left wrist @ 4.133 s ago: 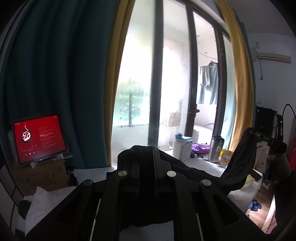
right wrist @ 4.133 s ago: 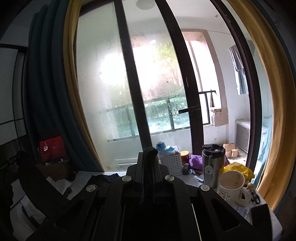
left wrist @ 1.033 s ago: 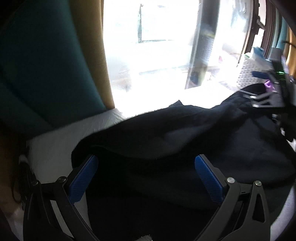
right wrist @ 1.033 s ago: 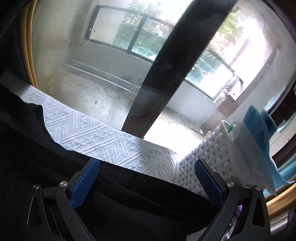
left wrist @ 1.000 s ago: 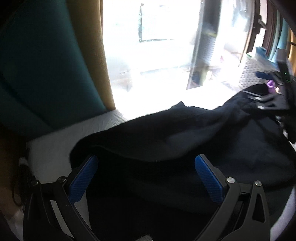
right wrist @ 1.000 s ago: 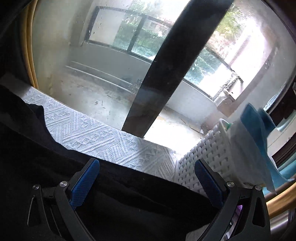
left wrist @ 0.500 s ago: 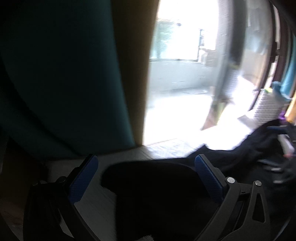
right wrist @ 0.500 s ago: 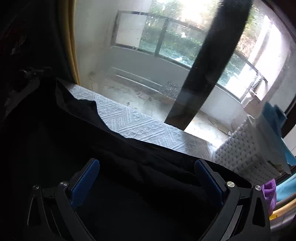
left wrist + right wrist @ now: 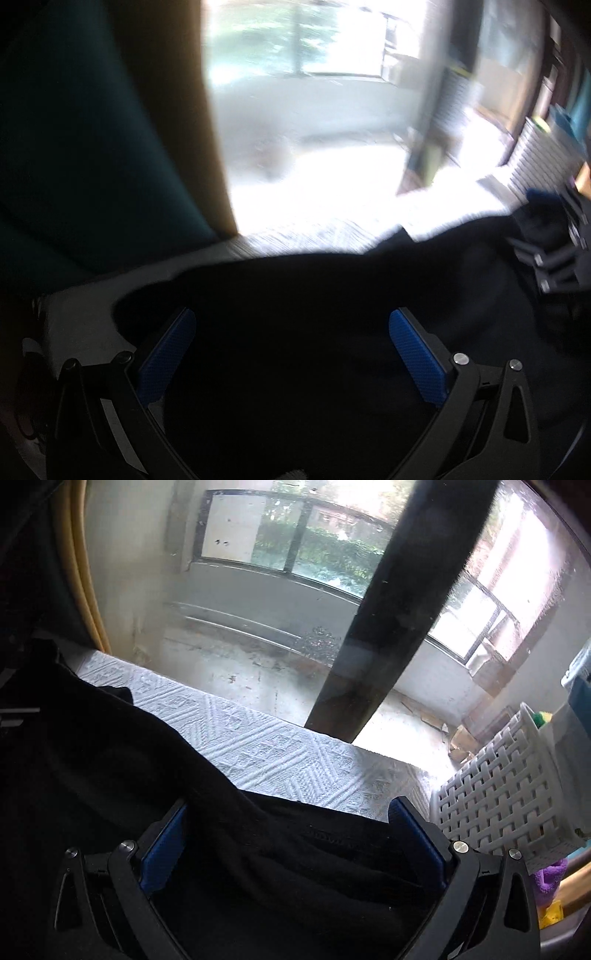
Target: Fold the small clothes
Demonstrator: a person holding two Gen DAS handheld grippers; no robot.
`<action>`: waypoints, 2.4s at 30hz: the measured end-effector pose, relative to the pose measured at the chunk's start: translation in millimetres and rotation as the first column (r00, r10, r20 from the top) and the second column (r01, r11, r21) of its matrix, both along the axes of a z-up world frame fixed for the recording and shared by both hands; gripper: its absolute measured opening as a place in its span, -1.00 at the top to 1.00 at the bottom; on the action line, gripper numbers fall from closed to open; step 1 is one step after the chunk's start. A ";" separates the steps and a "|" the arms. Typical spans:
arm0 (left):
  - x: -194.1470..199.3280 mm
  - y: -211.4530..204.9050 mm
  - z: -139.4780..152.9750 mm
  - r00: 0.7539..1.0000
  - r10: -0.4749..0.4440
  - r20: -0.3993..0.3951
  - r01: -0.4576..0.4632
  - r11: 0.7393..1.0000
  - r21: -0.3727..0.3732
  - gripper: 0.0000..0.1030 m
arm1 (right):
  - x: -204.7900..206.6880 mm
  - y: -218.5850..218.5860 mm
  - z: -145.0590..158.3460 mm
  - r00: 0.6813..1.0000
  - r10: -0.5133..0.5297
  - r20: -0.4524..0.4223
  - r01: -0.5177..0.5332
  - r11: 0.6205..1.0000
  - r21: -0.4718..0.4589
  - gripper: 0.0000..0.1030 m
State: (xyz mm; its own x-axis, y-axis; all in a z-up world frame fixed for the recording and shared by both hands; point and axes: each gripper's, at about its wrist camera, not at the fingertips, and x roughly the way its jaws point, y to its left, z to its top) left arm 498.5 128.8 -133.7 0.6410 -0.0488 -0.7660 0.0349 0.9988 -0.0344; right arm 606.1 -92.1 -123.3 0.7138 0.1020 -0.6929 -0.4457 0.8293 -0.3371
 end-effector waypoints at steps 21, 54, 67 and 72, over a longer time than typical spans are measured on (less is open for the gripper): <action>-184.5 63.0 26.3 0.992 0.123 -0.004 -0.120 0.956 -0.267 -0.99 | -122.4 -71.3 63.4 0.991 -0.095 0.090 0.080 0.985 0.156 -1.00; -277.0 5.0 -26.1 0.998 0.063 0.028 -0.056 0.978 -0.200 0.30 | -275.8 -214.2 -11.5 0.943 -0.253 -0.217 0.327 0.827 0.457 -0.11; -300.2 -6.9 29.4 0.994 -0.027 0.104 0.046 0.980 -0.192 0.80 | -276.0 -194.5 11.6 0.975 -0.203 -0.093 0.223 0.916 0.334 0.73; -312.1 -15.7 31.3 0.995 -0.072 0.072 0.084 0.979 -0.183 0.80 | -288.8 -202.1 33.0 0.977 -0.204 -0.054 0.211 0.929 0.303 0.73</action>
State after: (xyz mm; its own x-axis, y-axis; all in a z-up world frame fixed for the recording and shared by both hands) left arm 186.3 113.1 -102.3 0.6776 -0.2384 -0.6957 0.1208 0.9692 -0.2144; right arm 317.3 -294.2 -90.3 0.7271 0.1619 -0.6672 -0.2568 0.9654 -0.0456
